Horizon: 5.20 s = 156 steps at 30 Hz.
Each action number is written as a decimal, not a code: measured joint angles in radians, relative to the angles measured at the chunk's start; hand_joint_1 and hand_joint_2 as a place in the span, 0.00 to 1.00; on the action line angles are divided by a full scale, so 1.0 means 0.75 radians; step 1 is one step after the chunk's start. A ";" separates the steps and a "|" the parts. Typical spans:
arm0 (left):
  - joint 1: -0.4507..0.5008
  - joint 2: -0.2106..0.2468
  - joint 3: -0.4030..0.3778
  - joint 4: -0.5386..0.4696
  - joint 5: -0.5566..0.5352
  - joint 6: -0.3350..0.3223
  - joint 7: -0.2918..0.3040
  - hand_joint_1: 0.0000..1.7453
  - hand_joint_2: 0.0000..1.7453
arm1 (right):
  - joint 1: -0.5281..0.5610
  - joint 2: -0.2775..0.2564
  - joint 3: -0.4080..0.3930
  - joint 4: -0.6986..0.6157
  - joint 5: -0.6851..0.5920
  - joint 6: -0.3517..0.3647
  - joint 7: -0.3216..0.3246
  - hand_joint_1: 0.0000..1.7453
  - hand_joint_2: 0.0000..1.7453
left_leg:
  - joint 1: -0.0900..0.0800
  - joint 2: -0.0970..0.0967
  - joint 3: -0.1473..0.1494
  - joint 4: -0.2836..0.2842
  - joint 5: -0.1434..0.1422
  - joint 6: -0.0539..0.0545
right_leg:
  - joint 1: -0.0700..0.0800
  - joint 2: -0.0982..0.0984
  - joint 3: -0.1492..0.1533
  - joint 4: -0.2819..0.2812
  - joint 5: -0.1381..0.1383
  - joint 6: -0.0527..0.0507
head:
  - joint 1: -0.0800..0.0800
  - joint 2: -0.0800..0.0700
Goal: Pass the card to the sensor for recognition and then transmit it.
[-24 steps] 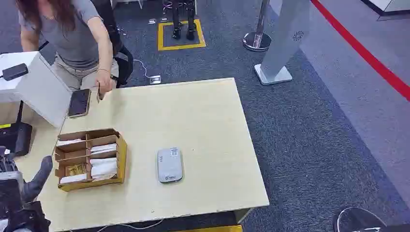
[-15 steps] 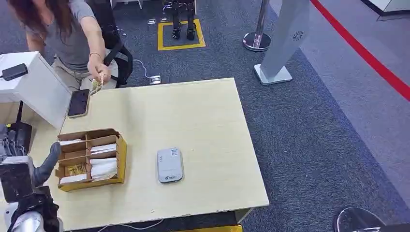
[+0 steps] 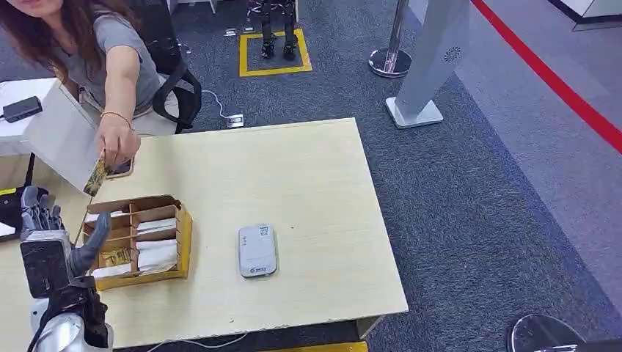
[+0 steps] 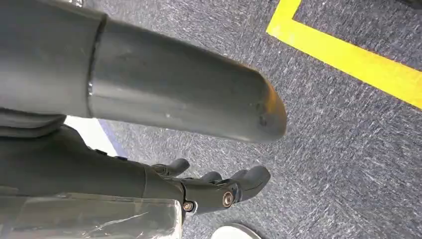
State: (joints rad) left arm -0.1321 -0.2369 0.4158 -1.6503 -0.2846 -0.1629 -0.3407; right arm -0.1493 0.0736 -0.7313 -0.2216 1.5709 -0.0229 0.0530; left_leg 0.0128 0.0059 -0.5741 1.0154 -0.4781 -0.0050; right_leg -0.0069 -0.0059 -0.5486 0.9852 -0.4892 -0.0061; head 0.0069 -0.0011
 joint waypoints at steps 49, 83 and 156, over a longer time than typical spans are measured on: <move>0.008 -0.035 -0.078 0.024 -0.236 0.103 0.055 1.00 1.00 | 0.010 0.000 -0.002 0.000 -0.020 -0.012 -0.002 0.00 0.00 | 0.000 0.000 0.000 0.000 0.000 0.000 | 0.000 0.000 0.000 0.000 0.000 0.000 | 0.000 0.000; -0.193 0.112 -1.091 0.547 -1.713 0.528 0.619 1.00 1.00 | 0.013 0.001 -0.023 0.000 -0.001 -0.022 0.013 0.00 0.00 | 0.000 0.000 0.000 0.000 0.000 0.000 | 0.000 0.000 0.000 0.000 0.000 0.000 | 0.000 0.000; -0.212 0.062 0.118 0.123 -0.269 0.154 0.156 1.00 1.00 | 0.022 0.004 -0.052 0.000 0.000 0.000 0.012 0.00 0.00 | 0.000 0.005 0.000 -0.001 -0.001 -0.001 | 0.000 0.006 -0.001 0.001 0.000 0.000 | -0.001 0.000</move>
State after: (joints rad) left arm -0.2908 -0.1907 0.5043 -1.5579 -0.4865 -0.0473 -0.2235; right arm -0.1331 0.0763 -0.7706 -0.2216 1.5709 -0.0229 0.0618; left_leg 0.0130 0.0095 -0.5743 1.0150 -0.4792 -0.0055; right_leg -0.0067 -0.0015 -0.5496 0.9856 -0.4893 -0.0062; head 0.0065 -0.0011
